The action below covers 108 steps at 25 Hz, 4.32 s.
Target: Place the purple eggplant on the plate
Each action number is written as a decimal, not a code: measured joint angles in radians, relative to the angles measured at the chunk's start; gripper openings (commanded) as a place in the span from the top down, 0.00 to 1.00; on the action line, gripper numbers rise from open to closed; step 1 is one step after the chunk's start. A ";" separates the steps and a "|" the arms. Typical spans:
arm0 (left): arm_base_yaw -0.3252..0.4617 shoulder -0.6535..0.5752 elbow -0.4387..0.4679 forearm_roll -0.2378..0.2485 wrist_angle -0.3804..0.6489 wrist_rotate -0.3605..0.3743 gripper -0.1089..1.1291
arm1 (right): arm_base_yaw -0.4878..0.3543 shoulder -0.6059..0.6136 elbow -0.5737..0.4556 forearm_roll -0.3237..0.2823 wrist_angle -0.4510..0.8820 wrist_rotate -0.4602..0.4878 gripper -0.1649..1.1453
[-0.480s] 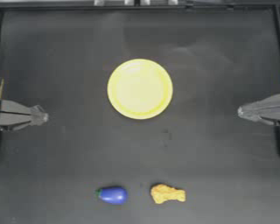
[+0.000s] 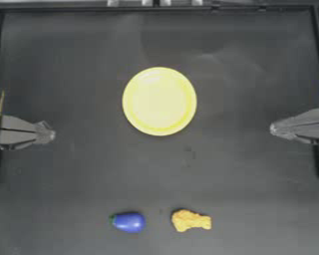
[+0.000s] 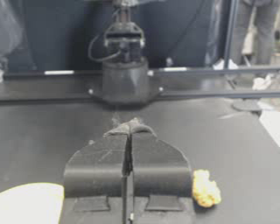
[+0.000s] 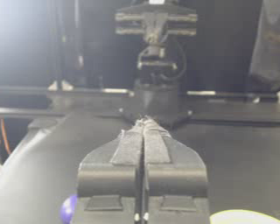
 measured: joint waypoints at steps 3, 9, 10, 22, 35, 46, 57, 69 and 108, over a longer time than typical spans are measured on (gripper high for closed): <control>0.000 0.000 0.000 0.000 0.003 0.002 0.30 | 0.000 0.000 0.000 -0.018 0.000 -0.002 0.26; 0.000 -0.002 -0.012 0.000 0.058 0.002 0.12 | 0.000 0.000 0.000 -0.026 0.003 -0.002 0.13; 0.000 0.000 -0.018 0.002 0.077 0.002 0.12 | 0.000 0.000 0.000 -0.026 0.006 -0.003 0.13; 0.000 0.144 -0.229 -0.002 0.512 -0.011 0.08 | 0.000 0.000 0.000 -0.015 0.051 0.002 0.11; -0.109 0.512 -0.446 0.002 0.726 -0.078 0.08 | -0.002 -0.005 0.000 0.006 0.069 0.003 0.11; -0.193 0.779 -0.560 0.002 0.742 -0.117 0.08 | -0.002 -0.003 0.000 0.011 0.071 0.005 0.11; -0.227 0.977 -0.641 0.002 0.741 -0.183 0.08 | -0.002 -0.005 0.005 0.011 0.071 0.005 0.11; -0.270 1.106 -0.699 0.002 0.733 -0.225 0.08 | 0.000 -0.011 0.012 0.011 0.067 0.009 0.11; -0.063 0.992 -0.729 0.192 0.790 -0.164 0.63 | -0.002 -0.023 0.035 0.011 0.052 0.015 0.11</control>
